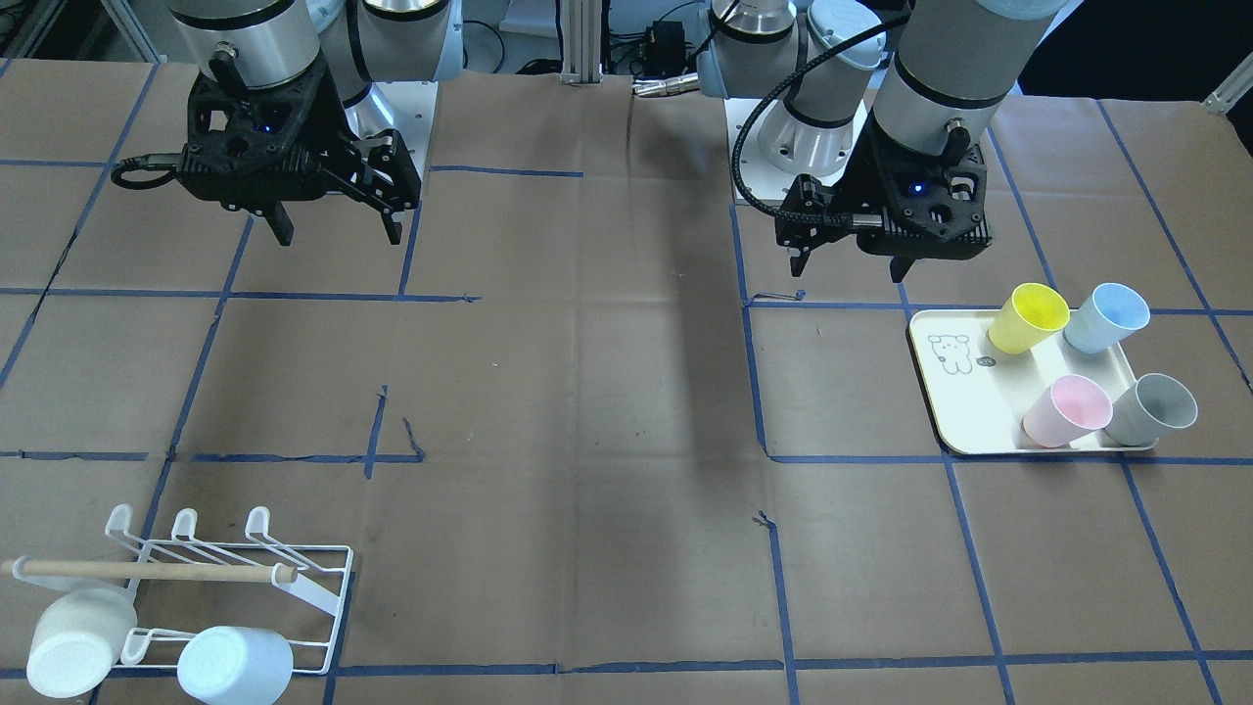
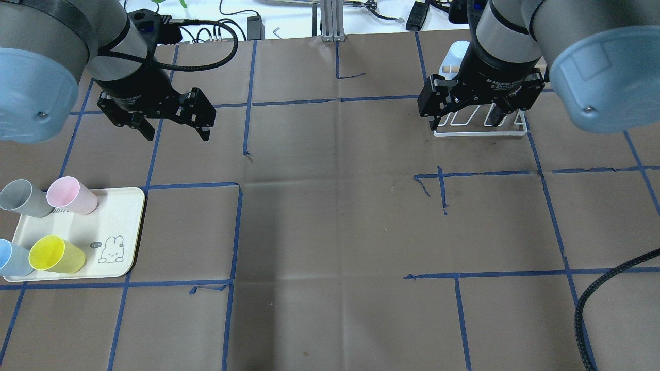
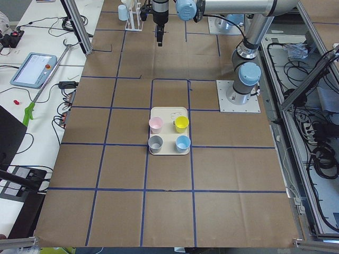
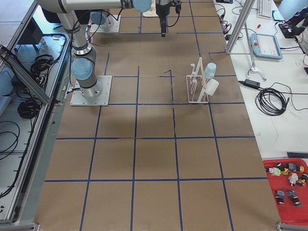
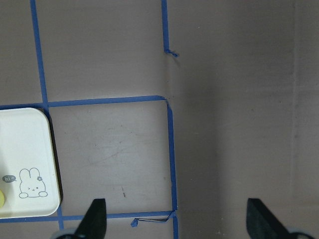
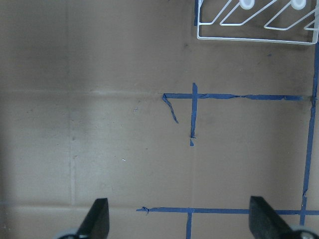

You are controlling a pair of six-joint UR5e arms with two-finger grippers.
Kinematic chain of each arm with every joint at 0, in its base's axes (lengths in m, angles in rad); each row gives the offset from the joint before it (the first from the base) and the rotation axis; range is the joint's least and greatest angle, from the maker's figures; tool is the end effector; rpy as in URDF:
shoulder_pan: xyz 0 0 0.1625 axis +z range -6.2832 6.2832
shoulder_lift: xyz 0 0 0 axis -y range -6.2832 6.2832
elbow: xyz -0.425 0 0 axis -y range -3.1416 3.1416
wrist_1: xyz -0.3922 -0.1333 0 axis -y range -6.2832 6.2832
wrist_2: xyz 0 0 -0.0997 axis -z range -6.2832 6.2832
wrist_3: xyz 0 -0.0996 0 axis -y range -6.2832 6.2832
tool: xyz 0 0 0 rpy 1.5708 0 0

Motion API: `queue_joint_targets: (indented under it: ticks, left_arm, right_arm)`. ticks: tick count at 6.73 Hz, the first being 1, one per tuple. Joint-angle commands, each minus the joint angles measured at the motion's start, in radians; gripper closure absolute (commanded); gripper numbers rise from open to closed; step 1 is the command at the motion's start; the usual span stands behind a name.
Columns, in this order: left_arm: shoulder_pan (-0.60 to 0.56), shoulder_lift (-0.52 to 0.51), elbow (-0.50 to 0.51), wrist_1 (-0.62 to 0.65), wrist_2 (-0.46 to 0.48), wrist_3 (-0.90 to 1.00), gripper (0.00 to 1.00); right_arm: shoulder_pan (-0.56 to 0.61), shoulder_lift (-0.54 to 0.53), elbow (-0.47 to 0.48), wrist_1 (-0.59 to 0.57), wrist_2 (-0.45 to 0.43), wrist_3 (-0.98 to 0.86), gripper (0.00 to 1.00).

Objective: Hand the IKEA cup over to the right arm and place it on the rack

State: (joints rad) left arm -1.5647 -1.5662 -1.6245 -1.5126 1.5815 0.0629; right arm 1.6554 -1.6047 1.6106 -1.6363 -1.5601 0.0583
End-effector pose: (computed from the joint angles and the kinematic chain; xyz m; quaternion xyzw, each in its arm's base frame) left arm -0.1292 -0.4912 0.4696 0.0284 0.9996 -0.0044 0.0055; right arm 0.1747 -0.4702 0.4915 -0.0133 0.9995 -0.0293 0.0075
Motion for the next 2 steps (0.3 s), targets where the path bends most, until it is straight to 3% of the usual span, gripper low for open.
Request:
queue_joint_targets:
  ticks: [1, 2]
  left_arm:
    - [0.0, 0.0, 0.0, 0.0, 0.0, 0.0, 0.0]
    - [0.0, 0.0, 0.0, 0.0, 0.002, 0.0, 0.0]
  right_arm:
    - [0.001, 0.002, 0.0, 0.0, 0.0, 0.0, 0.0]
    - [-0.002, 0.0, 0.0, 0.0, 0.0, 0.0, 0.0]
